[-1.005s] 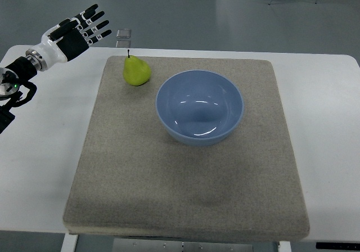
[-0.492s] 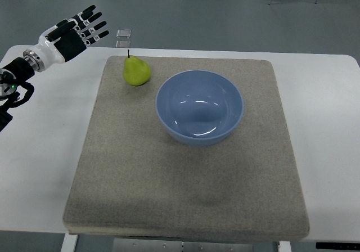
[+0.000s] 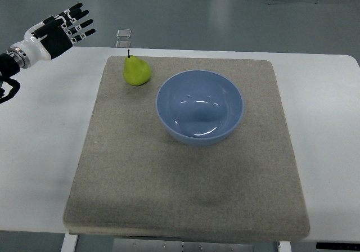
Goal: Place pear in bowl with left hand
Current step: 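Move the left hand over the green pear and lower fingers around it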
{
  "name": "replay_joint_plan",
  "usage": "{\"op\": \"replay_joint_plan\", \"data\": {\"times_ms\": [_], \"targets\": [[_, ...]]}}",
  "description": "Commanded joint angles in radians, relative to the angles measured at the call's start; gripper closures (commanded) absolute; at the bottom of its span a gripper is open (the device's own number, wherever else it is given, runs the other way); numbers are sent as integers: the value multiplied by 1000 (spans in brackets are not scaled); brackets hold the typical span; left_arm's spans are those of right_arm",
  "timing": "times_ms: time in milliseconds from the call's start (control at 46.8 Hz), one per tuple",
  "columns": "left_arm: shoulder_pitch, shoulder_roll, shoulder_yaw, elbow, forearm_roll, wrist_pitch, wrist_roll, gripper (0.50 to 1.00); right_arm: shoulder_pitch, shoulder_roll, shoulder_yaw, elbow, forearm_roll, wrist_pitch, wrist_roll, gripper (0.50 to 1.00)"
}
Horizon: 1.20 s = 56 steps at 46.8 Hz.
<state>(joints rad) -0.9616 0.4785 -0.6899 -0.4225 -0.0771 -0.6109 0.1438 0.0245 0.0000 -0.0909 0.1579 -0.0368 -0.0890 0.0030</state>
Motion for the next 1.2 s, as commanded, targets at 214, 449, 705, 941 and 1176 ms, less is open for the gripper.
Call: {"op": "replay_joint_plan", "data": {"times_ms": [214,449,705,941,1176], "targets": [[-48,28,-2,-18,434,0,-6,506,0,0,0,0,0,0,0,576],[-81,48,-3,-110,842,0,-139,506,0,0,-1,0,0,0,0,574],[-95,52,0,-185,1126,0,-197,506,0,0,0,0,0,0,0,576],[-106,43,3,-240,1292,0,-219,512,0,0,0,0,0,0,0,576],[-120,-3,10,-266,1507,0,-274,512,0,0,-1,0,0,0,0,576]]}}
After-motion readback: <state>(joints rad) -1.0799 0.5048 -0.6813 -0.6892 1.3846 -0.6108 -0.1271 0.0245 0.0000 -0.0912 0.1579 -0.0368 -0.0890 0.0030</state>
